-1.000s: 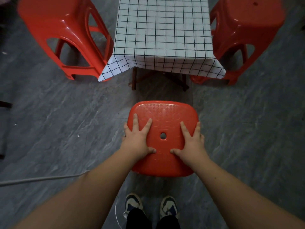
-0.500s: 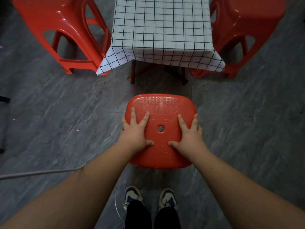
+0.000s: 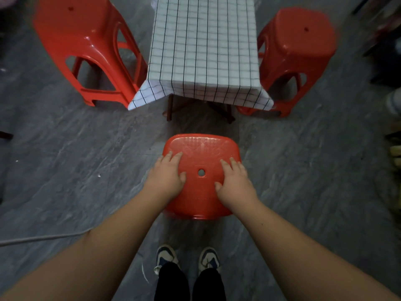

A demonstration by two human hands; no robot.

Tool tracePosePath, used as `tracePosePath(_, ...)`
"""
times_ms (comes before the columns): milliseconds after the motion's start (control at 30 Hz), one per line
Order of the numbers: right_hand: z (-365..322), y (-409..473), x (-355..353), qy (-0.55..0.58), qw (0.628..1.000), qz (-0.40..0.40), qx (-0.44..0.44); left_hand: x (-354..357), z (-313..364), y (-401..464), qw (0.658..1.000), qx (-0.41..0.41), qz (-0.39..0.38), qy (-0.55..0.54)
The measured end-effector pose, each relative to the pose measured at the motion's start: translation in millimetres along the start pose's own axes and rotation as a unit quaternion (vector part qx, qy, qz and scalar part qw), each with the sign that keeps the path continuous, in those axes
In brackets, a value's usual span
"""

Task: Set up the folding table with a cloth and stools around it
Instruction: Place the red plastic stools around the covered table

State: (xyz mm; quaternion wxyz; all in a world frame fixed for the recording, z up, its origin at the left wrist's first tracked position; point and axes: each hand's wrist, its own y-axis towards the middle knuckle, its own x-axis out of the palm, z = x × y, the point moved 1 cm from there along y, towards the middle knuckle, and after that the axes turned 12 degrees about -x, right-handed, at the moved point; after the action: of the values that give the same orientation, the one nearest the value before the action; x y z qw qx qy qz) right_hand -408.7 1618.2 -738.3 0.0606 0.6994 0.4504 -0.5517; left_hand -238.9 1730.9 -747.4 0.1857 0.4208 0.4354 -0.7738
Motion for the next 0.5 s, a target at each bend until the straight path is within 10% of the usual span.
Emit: tracePosePath(500, -95.9, -205.3, -219.6, 0.073, 0.988, 0.130, -0.049, -209.7, 63.0, -219.9, 0.989, 0.124, 0.076, 0.006)
